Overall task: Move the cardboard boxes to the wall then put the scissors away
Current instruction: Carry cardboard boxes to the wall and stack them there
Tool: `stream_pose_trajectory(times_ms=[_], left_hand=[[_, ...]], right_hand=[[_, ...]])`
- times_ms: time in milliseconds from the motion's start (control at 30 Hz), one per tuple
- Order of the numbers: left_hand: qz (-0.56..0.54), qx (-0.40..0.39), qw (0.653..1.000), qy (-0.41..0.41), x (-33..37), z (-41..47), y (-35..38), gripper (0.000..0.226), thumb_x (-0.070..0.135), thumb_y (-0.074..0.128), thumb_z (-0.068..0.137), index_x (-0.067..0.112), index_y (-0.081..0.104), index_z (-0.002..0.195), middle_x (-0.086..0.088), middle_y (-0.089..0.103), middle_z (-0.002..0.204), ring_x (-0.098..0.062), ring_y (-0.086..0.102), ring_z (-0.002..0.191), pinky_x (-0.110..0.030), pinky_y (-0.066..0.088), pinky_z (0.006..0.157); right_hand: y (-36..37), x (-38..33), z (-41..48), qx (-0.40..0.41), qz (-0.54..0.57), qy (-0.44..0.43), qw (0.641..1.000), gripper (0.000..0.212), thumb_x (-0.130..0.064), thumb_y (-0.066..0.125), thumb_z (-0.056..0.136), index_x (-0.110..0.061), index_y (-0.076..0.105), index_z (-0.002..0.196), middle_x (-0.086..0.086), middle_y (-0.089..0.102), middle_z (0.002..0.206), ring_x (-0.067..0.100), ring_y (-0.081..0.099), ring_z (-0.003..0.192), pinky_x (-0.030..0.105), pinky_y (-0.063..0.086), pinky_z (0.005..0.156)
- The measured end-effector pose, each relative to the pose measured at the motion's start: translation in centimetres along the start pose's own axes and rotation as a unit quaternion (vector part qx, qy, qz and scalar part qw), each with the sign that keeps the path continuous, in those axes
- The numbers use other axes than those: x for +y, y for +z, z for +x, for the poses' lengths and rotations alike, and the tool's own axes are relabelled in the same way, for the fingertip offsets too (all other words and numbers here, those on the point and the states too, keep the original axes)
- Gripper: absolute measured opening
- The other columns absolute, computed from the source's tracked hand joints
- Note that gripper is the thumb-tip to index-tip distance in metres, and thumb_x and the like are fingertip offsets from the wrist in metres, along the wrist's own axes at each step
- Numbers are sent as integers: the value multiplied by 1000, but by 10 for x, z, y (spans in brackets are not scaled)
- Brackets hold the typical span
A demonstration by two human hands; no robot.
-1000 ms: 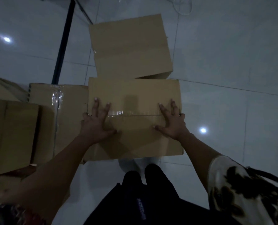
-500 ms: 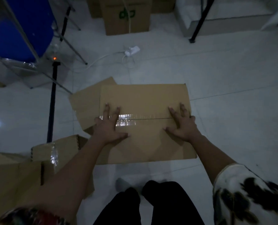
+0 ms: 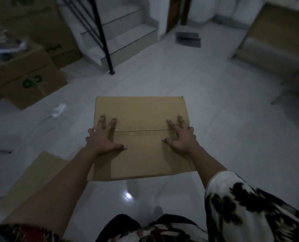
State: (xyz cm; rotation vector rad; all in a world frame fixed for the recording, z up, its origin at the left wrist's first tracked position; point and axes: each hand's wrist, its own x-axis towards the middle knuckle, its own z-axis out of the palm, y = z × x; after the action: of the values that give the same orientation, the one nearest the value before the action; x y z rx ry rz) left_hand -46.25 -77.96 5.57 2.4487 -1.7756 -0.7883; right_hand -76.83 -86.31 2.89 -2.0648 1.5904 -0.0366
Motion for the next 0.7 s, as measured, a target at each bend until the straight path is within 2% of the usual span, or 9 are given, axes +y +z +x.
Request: stream_pose_trajectory(times_ms=[200,333,500,700], left_hand=[[43,-33,991,122,118,61,4,122,73,74,58,52,-7,147,9,-24,158,-45,10,141,-59,24,109],[73,-56,973,212,195,100,12,123,72,75,58,52,-6,148,8,-23,159,-46,12,140,-58,28,108],[121,-95,937,314,283,145,21,123,72,74,59,50,-6,149,6,-24,159,-47,10,141,-60,25,109],[177,-136,872,436,377,177,35,123,71,75,59,50,-6,149,7,-27,158,-46,6,143,-61,24,110]], right_hand=[[-54,84,-27,59,24,121,991,84,-66,59,82,-53,10,150,-10,-15,162,45,13,141,58,26,112],[-78,129,-50,108,45,209,971,82,-64,58,84,-53,9,149,-10,-16,162,43,13,142,56,24,110],[-93,171,-68,149,77,305,937,83,-63,58,85,-51,9,150,-8,-15,163,44,13,142,57,24,110],[-95,191,-93,190,118,432,874,86,-62,59,85,-49,5,151,-6,-16,162,45,13,142,58,27,111]])
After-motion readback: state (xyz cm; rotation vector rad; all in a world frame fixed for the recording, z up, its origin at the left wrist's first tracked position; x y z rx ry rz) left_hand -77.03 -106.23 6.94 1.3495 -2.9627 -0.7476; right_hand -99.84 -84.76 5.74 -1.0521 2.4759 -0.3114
